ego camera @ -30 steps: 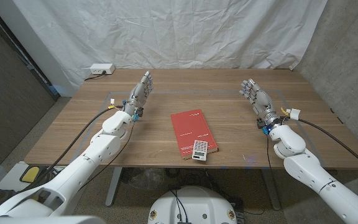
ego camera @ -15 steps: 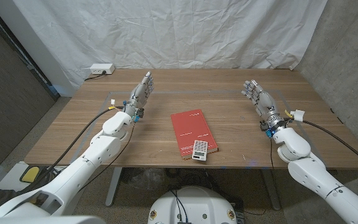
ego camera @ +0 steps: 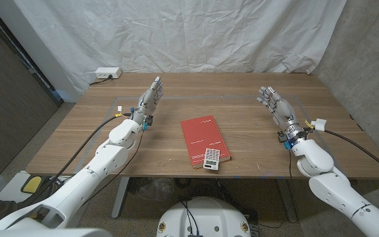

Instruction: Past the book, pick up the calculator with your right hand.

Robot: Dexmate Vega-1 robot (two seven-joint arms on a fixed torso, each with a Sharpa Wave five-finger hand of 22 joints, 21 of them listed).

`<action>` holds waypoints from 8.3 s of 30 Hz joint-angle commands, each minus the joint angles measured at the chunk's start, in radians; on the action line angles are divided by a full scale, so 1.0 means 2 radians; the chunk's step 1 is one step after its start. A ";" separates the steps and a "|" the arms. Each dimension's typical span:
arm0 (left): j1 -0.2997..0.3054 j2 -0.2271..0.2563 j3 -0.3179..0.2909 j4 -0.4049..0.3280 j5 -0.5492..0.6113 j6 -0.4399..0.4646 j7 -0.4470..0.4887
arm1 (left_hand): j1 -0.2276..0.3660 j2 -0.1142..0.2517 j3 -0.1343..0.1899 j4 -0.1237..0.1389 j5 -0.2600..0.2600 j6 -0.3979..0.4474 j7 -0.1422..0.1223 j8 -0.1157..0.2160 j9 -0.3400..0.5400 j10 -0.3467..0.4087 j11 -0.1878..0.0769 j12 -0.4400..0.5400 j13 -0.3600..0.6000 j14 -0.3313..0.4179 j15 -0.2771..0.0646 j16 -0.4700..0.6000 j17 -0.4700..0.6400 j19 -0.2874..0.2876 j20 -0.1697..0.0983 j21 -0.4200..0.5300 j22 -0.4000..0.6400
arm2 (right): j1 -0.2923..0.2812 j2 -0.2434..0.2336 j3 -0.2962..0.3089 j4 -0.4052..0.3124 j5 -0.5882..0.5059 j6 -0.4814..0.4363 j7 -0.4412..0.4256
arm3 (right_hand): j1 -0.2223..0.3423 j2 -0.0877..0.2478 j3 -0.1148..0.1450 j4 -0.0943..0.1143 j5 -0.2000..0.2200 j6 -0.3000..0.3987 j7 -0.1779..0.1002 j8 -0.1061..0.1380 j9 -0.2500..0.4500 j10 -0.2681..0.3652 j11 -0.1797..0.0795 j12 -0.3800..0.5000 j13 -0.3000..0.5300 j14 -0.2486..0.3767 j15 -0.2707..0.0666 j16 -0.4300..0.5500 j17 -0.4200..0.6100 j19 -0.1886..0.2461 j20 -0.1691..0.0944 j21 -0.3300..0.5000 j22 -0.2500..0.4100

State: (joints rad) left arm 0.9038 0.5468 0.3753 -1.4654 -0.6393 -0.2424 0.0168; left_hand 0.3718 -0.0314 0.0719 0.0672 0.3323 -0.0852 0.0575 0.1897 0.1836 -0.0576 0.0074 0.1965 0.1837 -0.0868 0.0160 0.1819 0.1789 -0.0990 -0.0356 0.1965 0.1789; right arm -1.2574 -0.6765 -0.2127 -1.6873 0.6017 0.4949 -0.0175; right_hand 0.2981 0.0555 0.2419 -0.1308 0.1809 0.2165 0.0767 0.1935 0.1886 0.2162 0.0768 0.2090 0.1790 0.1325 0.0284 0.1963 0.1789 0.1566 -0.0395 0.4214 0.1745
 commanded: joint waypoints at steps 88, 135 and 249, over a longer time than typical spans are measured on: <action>0.006 0.016 -0.006 -0.045 0.006 0.034 0.030 | 0.011 0.007 -0.007 -0.003 -0.008 0.003 0.001 0.004 0.002 0.000 0.001 0.002 0.002 -0.002 0.002 0.002 0.002 -0.007 -0.026 0.002 0.002 | -0.219 0.034 0.124 -0.146 -0.191 0.073 -0.056 | 0.037 -0.006 0.010 -0.013 0.002 0.035 -0.014 0.010 0.002 0.042 -0.010 0.011 0.003 0.052 -0.022 0.005 0.002 0.054 -0.014 -0.007 0.003; 0.018 0.013 -0.009 -0.050 0.004 0.018 0.031 | 0.016 0.010 -0.010 -0.004 -0.011 0.008 0.001 0.005 0.002 0.007 0.000 0.004 0.002 0.005 0.000 0.004 0.001 -0.003 -0.026 0.004 0.002 | -0.283 0.101 0.135 -0.173 -0.344 0.110 -0.075 | 0.053 -0.012 0.014 -0.014 0.004 0.060 -0.023 0.013 0.002 0.071 -0.019 0.016 0.003 0.083 -0.034 0.008 0.003 0.082 -0.021 -0.008 0.003; 0.026 0.033 -0.024 -0.103 -0.001 0.030 0.034 | 0.021 0.015 -0.019 -0.004 -0.016 0.010 0.002 0.004 0.002 0.008 -0.001 0.002 0.002 0.005 0.004 0.002 0.002 -0.007 -0.021 0.003 0.002 | -0.332 -0.009 0.041 -0.236 -0.825 -0.161 -0.439 | 0.124 -0.044 0.029 -0.017 0.032 0.147 -0.084 0.021 0.004 0.146 -0.083 0.025 0.005 0.159 -0.090 0.008 0.004 0.158 -0.054 -0.017 0.004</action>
State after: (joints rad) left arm 0.9564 0.6142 0.3245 -1.6699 -0.6488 -0.1759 0.0876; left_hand 0.4020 -0.0012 0.0387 0.0592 0.3016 -0.0622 0.0589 0.1974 0.1835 -0.0402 0.0105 0.1965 0.1836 -0.0732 0.0224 0.1819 0.1788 -0.1040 -0.0305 0.1965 0.1788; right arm -1.9396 -0.6124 -0.0644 -2.1562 -0.9902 0.3016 -0.8370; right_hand 0.5327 -0.0316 0.2928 -0.1652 0.2395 0.4987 -0.0877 0.2293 0.1932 0.5057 -0.0811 0.2555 0.1836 0.4382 -0.0444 0.2110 0.1838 0.4603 -0.0463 0.3910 0.1791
